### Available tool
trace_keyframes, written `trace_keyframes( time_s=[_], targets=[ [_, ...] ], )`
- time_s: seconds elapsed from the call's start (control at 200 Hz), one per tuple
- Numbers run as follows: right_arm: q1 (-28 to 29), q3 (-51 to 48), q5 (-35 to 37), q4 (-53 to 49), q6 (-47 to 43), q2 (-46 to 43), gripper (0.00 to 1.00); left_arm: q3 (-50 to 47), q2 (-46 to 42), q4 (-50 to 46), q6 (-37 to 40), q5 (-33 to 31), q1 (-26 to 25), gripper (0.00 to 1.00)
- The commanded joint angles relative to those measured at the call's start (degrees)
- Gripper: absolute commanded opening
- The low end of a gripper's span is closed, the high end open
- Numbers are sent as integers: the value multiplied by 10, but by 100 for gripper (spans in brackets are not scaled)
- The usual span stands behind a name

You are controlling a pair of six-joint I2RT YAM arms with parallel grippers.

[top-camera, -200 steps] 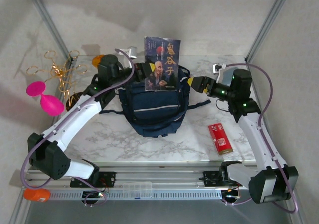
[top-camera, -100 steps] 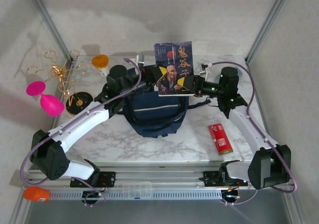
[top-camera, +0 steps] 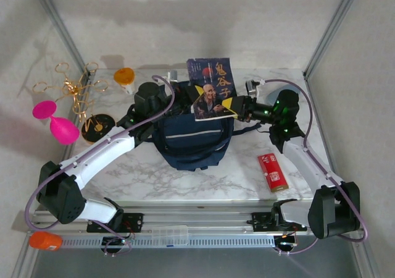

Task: Pack the student bag
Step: Rotate the book, then open the student bag at the center of the table.

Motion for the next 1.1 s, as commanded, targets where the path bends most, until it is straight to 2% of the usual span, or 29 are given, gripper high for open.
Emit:
trace_keyframes(
  time_s=[0.0,0.035,0.075,0.175,0.225,0.255,0.305,0.335,0.411,0.536,0.736,0.881,0.986,1.091],
  targets=[
    [-10,32,38,-120,-66,-23,37,14,-25,-30,53,-50,6,0],
    [-15,35,52,-142,-78,-25,27,10,-23,-24,53,-45,6,0],
    [-19,32,55,-137,-78,-27,21,11,-17,-20,55,-36,6,0],
    [-28,40,55,-155,-100,-27,0,19,-8,-42,78,-26,6,0],
    [-36,48,76,-201,-130,-33,0,18,-10,-57,96,-28,6,0],
    [-43,52,96,-230,-148,-37,0,17,-14,-67,113,-29,5,8],
    [-62,54,126,-270,-174,-49,0,18,-18,-101,161,-41,2,39],
    [-76,53,148,-295,-184,-59,0,15,-23,-134,194,-65,-3,49],
    [-118,44,189,-350,-203,-87,0,-13,-36,-178,267,-114,-24,60],
    [-173,27,238,-426,-250,-123,0,-42,-23,-246,370,-157,-84,70],
    [-225,-15,220,-435,-265,-142,0,3,82,-326,489,-223,-173,72],
    [-233,-33,206,-426,-264,-140,0,45,161,-362,542,-224,-192,71],
    [-238,-37,206,-429,-272,-142,0,62,197,-370,553,-244,-192,66],
    [-242,-41,201,-428,-277,-138,0,87,234,-388,563,-286,-191,53]
  ],
)
